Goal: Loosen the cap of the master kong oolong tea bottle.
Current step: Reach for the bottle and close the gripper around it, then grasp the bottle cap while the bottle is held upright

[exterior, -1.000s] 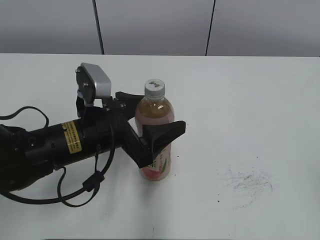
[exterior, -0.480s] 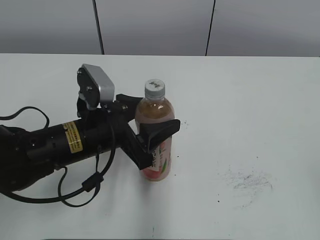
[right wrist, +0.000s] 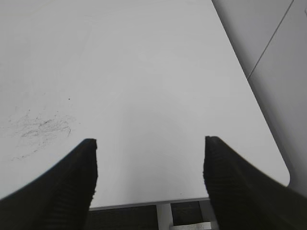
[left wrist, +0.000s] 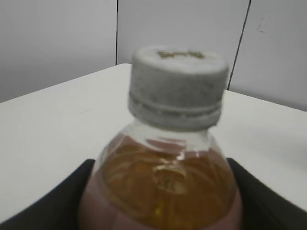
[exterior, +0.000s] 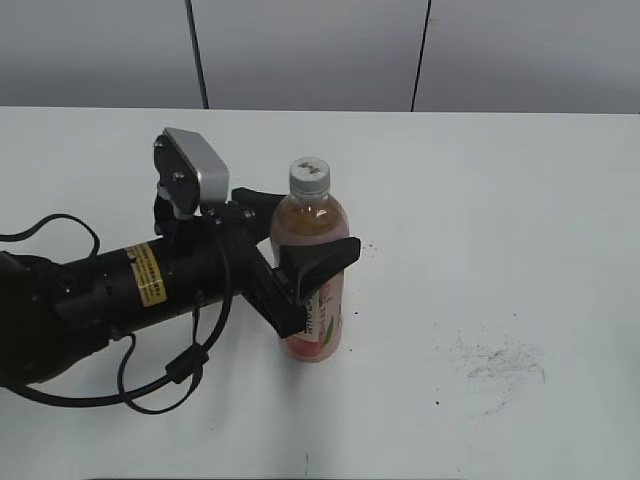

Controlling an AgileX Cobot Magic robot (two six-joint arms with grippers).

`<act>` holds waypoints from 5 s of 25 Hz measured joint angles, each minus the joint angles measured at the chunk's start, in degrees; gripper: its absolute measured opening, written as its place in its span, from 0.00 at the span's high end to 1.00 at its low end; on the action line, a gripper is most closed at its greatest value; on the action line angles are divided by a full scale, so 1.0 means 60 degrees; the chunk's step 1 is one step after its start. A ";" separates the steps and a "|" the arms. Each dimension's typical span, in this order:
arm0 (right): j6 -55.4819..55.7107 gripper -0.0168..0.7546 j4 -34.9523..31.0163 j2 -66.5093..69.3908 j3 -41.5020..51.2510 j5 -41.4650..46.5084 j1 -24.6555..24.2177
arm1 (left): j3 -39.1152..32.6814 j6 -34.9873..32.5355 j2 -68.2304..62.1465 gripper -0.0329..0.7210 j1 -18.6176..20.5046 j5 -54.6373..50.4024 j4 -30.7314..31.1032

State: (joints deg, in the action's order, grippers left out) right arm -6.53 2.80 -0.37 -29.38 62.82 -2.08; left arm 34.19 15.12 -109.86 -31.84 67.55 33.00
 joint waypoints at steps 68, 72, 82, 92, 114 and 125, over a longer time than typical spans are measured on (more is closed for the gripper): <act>0.3147 0.41 -0.0711 1.7573 -1.2383 0.1190 0.7869 | 0.0000 -0.0036 -0.0008 0.35 -0.0029 0.0046 0.0179; 0.3107 0.41 -0.0956 1.7870 -1.2314 0.1190 0.7787 | 0.0000 -0.0036 -0.0008 0.35 -0.0029 0.0046 0.0179; 0.2978 0.41 -0.1203 1.7939 -1.1733 0.1185 0.7777 | 0.0000 -0.0036 -0.0008 0.35 -0.0020 0.0046 0.0179; 0.2955 0.59 -0.1139 1.7946 -1.1539 0.1204 0.7777 | 0.0000 -0.0036 -0.0008 0.35 -0.0020 0.0046 0.0179; -0.4957 0.62 -0.1198 1.7946 -1.1539 0.1146 0.7777 | 0.0000 -0.0036 -0.0008 0.36 -0.0020 0.0038 0.0179; -1.0000 0.62 -0.1335 1.7946 -1.1539 0.1154 0.7742 | 0.0000 -0.0063 -0.0008 0.36 -0.0020 0.0047 0.0249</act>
State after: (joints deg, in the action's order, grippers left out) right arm -66.53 -5.22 107.30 -98.62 69.75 44.37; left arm 34.19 14.74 -109.91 -31.96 67.83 34.49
